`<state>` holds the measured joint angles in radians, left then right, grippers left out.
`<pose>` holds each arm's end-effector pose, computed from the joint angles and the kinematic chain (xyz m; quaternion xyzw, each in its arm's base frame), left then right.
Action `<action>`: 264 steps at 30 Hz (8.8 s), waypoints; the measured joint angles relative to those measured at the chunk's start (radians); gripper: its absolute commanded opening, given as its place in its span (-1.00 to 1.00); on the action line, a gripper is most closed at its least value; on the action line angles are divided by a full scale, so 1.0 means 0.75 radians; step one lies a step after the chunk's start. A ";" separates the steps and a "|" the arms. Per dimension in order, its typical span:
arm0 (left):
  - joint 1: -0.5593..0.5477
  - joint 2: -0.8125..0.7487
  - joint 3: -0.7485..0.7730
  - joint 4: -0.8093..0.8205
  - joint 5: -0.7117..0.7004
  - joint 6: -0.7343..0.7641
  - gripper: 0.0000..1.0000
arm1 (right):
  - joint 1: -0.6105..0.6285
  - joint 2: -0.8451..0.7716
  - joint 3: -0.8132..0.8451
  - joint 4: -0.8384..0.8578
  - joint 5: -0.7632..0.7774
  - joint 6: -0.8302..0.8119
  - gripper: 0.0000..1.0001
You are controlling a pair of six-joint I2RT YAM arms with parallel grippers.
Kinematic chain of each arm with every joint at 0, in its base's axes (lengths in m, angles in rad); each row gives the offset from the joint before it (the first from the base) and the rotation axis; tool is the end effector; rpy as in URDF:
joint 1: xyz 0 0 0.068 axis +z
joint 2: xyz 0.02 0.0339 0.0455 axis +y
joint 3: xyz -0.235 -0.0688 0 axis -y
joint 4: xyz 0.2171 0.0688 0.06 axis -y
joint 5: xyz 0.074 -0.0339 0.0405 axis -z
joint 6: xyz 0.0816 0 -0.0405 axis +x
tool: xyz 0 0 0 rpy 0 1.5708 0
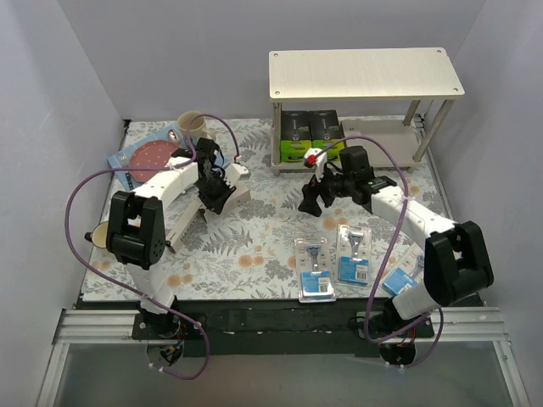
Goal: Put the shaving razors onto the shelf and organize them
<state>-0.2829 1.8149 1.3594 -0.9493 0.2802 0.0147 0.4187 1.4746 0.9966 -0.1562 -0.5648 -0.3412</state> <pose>0.3042 -0.1119 0.1496 0.1577 0.9742 -0.1489 0.0627 0.2864 0.1753 0.2161 -0.4346 0.7492 0.2653 0.4235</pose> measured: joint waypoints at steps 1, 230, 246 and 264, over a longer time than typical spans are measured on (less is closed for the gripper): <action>0.000 -0.001 0.024 -0.013 0.029 -0.010 -0.78 | 0.024 0.028 0.021 0.001 -0.002 -0.014 0.75; 0.070 -0.149 -0.036 0.620 -0.512 -0.948 0.96 | -0.627 0.715 0.663 0.049 0.613 0.350 0.23; 0.070 -0.161 -0.072 0.654 -0.455 -0.937 0.97 | -0.709 0.068 0.182 -0.129 0.502 0.209 0.04; 0.070 -0.373 -0.147 0.639 -0.237 -0.838 0.96 | 0.260 -0.027 0.002 -0.635 0.056 -0.988 0.02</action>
<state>-0.2302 1.5349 1.2491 -0.4702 0.1024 -0.6140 0.6136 1.4544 0.9981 -0.6327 -0.5228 -1.0821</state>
